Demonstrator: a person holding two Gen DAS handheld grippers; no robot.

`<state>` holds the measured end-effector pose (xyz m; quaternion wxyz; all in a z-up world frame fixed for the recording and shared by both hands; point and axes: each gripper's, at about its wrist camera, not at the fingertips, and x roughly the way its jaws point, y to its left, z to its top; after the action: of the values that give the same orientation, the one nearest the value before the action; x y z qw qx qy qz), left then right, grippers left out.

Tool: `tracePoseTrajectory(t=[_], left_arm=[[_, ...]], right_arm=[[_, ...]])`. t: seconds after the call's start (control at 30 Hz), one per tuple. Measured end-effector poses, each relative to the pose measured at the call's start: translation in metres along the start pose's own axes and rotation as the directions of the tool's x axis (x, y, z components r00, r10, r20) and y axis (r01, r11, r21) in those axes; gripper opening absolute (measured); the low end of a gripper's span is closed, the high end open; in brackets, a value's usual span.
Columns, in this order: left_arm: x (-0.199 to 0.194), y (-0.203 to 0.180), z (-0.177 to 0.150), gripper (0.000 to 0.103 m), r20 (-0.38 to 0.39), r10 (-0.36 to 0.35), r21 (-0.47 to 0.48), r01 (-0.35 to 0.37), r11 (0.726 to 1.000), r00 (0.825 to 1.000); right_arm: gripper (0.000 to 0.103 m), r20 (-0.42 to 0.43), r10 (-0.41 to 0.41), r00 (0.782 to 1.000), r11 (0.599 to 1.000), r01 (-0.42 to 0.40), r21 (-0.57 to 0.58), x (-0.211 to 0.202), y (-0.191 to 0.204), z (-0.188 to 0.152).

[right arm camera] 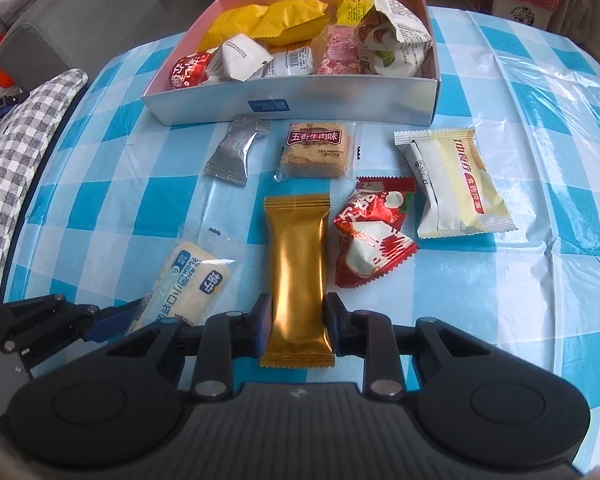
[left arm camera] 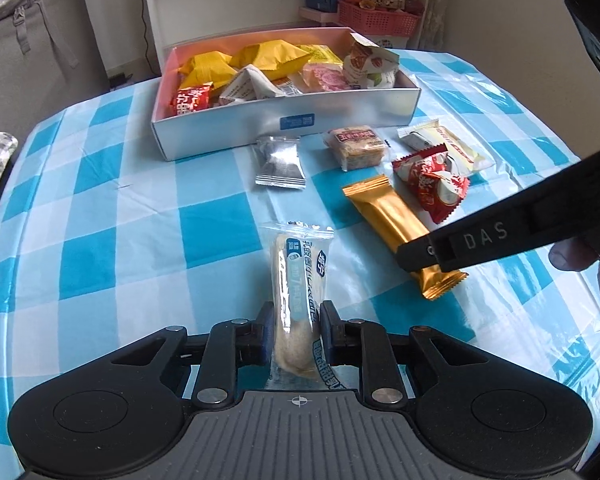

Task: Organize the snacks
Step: 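Grasp the cream bread packet with the left tool while the right tool grasps the gold bar packet, then carry the bread packet and gold packet into the pink box and open both tools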

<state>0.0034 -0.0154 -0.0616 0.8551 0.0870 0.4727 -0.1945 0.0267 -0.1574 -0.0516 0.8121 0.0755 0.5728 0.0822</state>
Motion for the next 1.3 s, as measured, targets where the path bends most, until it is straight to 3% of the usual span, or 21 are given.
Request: tracePoseTrajectory(t=[0.2,0.53,0.63,0.87,1.07,1.3], left_arm=[[-0.001,0.018,-0.003,0.025,0.005,0.041,-0.026,-0.041,0.999,0.999],[0.008,0.008,-0.002,0.030,0.003,0.054,0.019,-0.054,0.998,0.999],[0.010,0.007,-0.001,0.030,0.000,0.051,0.020,-0.051,0.998,0.999],[0.000,0.015,0.005,0.017,0.013,0.008,-0.037,-0.008,0.999,1.000],[-0.006,0.023,0.008,0.015,0.027,0.013,-0.076,-0.011,0.997,1.000],[-0.025,0.033,0.021,0.015,0.096,-0.003,-0.148,0.018,0.989,0.995]], right_arm=[[0.027,-0.003,-0.004,1.000,0.999,0.004,-0.042,0.003,0.008,0.001],[0.035,0.007,-0.027,1.000,0.996,0.027,-0.086,0.008,0.014,0.002],[0.029,0.018,-0.054,0.998,0.990,0.056,-0.129,0.010,0.019,0.001],[0.024,0.035,-0.036,0.999,0.992,0.040,-0.122,0.005,0.021,0.008],[0.024,0.076,0.004,0.997,0.996,0.003,-0.087,-0.011,0.017,0.016],[0.024,0.124,0.053,0.991,0.996,-0.044,-0.076,-0.029,0.017,0.026]])
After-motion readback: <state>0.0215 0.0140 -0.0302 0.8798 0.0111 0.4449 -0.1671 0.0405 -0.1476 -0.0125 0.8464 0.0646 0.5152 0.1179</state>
